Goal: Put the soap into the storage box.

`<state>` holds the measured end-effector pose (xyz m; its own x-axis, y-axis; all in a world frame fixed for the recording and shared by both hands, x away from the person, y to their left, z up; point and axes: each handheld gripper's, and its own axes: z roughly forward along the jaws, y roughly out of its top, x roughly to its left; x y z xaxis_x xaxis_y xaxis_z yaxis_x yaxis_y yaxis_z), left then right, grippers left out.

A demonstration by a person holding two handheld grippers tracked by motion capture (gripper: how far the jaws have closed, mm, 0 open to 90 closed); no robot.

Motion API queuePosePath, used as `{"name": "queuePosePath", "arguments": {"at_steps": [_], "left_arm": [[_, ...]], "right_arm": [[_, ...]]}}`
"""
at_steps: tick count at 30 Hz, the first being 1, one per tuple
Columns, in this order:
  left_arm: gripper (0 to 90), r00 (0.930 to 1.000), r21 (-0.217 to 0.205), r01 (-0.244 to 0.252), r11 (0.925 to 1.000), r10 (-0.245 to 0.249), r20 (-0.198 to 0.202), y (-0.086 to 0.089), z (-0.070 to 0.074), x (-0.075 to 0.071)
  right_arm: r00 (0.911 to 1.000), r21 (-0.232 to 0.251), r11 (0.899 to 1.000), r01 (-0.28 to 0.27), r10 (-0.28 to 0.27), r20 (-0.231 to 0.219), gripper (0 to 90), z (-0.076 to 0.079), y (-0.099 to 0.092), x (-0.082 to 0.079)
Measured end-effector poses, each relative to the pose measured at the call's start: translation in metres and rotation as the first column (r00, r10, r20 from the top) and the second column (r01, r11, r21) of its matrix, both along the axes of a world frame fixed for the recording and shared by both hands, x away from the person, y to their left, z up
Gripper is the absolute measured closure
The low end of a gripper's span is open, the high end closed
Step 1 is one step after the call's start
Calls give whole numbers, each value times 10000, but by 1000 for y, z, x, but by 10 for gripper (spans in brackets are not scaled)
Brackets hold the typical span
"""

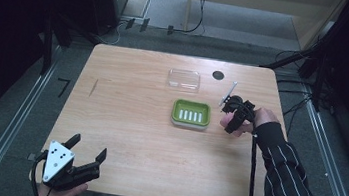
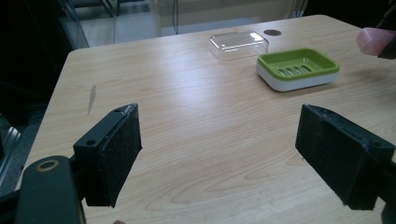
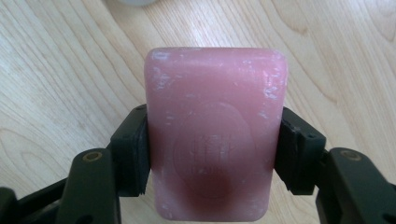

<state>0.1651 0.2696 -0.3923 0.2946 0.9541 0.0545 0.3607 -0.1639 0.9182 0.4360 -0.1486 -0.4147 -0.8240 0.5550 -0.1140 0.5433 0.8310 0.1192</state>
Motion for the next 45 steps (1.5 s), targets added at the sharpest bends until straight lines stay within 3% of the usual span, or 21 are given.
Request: {"name": "queuePosePath", "arguments": {"at_steps": [27,38,45], "left_arm": [[148,9990,-20,-443,9990,443,10,7,0,-11],[147,9987,-10,-517,9987,518,26,8,0,-12],[147,9982,-10,-594,9982,594,3,10,0,-15]], "right_arm": [[9961,10,9962,-866,865,166,388,11,25,16],[9947,-37,9952,-983,983,283,388,16,33,20],[9905,-97,9911,-1329,1332,343,388,19,45,22]]}}
